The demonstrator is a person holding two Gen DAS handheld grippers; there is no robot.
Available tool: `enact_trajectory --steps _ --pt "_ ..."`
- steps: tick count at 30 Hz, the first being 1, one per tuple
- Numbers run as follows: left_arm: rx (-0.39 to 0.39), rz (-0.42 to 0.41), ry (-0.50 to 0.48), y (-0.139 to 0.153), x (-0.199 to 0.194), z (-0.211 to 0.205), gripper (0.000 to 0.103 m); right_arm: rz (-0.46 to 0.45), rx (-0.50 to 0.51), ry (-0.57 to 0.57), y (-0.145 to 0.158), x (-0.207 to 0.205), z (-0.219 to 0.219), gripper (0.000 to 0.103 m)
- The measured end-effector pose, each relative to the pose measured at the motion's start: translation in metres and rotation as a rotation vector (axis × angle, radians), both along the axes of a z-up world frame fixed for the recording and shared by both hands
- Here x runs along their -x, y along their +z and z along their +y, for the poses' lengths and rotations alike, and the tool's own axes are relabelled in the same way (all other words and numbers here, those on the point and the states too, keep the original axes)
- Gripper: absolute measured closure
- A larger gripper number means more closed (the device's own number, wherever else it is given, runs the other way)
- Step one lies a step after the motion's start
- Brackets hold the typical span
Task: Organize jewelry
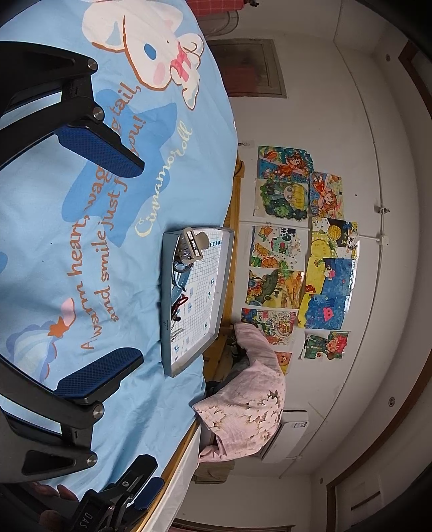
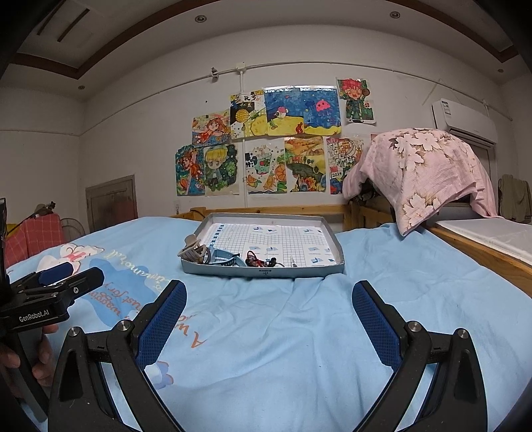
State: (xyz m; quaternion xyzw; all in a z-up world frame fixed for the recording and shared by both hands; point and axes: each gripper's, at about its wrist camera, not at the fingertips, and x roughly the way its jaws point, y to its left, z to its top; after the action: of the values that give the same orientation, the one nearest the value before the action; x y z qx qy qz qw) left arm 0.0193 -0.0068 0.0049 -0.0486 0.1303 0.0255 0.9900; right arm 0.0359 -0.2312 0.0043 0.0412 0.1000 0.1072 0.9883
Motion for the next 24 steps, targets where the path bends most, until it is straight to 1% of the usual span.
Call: enact_trajectory --steps 24 --pt "0.004 -0.004 0.006 -0.0032 0.0019 0.0028 0.0 -0.001 -0.011 0.004 0.0003 -0.0001 0.0001 0.005"
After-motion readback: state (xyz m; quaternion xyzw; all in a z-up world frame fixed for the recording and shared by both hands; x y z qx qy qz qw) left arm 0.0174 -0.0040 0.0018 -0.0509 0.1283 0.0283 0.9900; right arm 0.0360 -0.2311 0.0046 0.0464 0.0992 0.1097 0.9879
